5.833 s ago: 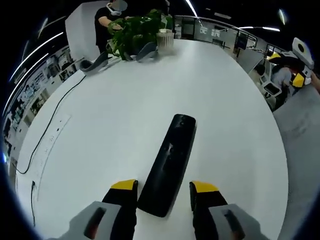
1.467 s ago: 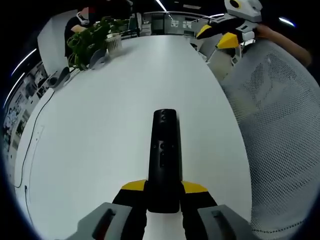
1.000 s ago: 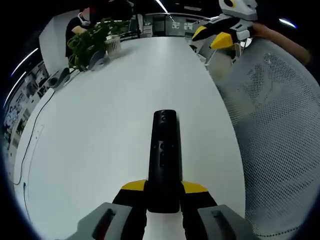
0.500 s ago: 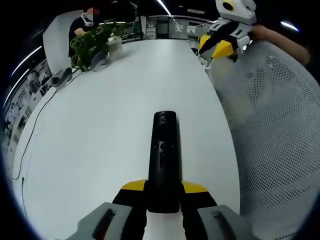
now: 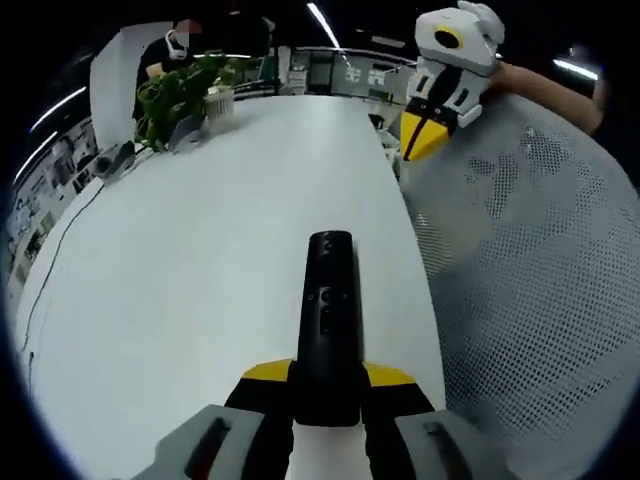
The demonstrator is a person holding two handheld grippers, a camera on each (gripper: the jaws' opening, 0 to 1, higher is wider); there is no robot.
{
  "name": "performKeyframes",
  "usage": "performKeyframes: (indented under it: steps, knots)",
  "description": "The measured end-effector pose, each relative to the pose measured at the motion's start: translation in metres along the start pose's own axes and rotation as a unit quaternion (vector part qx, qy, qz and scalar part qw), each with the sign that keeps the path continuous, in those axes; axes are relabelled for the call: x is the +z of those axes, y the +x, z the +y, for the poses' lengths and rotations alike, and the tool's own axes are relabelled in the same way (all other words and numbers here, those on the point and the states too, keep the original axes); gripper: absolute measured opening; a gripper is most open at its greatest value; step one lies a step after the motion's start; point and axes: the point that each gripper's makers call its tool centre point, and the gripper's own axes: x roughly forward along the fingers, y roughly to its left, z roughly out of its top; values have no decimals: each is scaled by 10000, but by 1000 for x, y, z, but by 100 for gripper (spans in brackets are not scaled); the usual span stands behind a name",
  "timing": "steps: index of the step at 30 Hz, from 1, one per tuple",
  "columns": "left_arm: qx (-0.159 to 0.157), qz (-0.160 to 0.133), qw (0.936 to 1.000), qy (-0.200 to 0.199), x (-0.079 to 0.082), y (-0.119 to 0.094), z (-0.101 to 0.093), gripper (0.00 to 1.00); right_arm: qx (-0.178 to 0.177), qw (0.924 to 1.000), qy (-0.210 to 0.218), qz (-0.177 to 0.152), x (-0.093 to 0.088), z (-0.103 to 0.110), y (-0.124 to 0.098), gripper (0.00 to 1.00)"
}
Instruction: Press the specified remote control buttons in sequence, fully releasing each button before pressing the next.
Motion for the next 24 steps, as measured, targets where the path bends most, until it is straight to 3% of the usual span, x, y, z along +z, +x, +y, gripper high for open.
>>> performKeyframes:
  steps: [18,24]
  knots:
    - [66,119,9999,27,1,1,-10,25,197,9997,122,-48,2,9,2,0]
    - [120,409,9991,13,1,2,-14,25,255,9996,-46,144,-3,12,5,0]
